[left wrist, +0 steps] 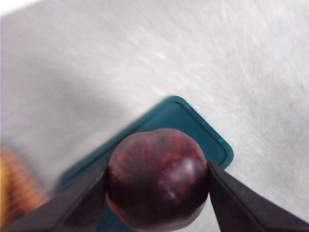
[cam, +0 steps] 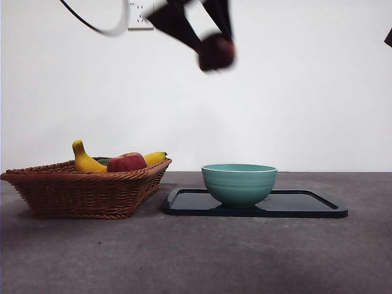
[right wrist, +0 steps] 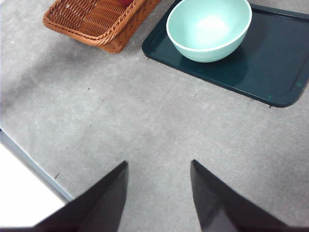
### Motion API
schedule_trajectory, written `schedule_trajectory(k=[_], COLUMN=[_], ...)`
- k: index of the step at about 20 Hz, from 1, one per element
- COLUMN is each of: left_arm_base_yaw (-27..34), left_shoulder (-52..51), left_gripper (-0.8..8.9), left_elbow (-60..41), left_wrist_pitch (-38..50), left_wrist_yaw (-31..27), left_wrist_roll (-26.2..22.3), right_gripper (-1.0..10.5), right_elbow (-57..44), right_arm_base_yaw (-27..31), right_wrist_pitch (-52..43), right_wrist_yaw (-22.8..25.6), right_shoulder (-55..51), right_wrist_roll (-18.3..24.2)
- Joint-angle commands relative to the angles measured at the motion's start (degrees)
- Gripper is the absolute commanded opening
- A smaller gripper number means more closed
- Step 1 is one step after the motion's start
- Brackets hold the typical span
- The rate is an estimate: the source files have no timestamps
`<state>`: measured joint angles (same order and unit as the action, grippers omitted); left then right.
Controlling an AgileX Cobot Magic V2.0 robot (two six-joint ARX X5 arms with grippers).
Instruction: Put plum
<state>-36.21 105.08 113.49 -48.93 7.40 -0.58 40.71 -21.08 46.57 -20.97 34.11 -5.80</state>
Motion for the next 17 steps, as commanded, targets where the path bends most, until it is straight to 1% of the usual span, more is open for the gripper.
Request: schedule_trajectory(k=[1,5,6,7,10,12,15,17], left_arm_base_yaw=[1.7,6.8,7.9,9.0,12.1,14.1,16.6,17.5], left_shoulder=[-4.1,-13.0,-14.8,-16.5,-21.9,-26.4,-34.1,-36.6], left_gripper=[2.97,2.95,2.74,2.74,2.76,2.76,2.77,2.77], left_elbow=[1.7,1.4,1.2,0.8,-4.0,-11.6,-28.0,-36.9], left_wrist_pitch=[-4.2,-11.4,-12.9,-14.5,-15.6,-13.0,-2.1,5.2], left_wrist_yaw=[-0.1,-0.1,-0.1,-0.1,-0.1,-0.1,-0.1,-0.1], left_wrist_roll=[-0.6,-0.8,-1.5,-2.0,-2.2,-2.3,-2.2,-2.2], right_gripper=[2.1,2.1,2.1,2.1,2.1,2.1,2.1,2.1], right_elbow=[0.1,0.1,0.1,0.1,0.1,0.1,0.1,0.1], right_arm_base_yaw=[-0.3,-0.3,-0.3,-0.3,-0.3,-0.3,-0.3,-0.3], right_wrist_pitch=[-0.2,-0.2,-0.3,-0.3,-0.5,-0.7,-0.7,-0.7], right_wrist_yaw=[0.0,0.0,0.0,0.0,0.0,0.0,0.0,0.0], right_shoulder=[0.2,0.2,0.2,0.2,0.2,0.2,0.2,0.2], right_wrist_roll=[0.3,0.5,0.5,0.6,0.5,0.5,0.5,0.5])
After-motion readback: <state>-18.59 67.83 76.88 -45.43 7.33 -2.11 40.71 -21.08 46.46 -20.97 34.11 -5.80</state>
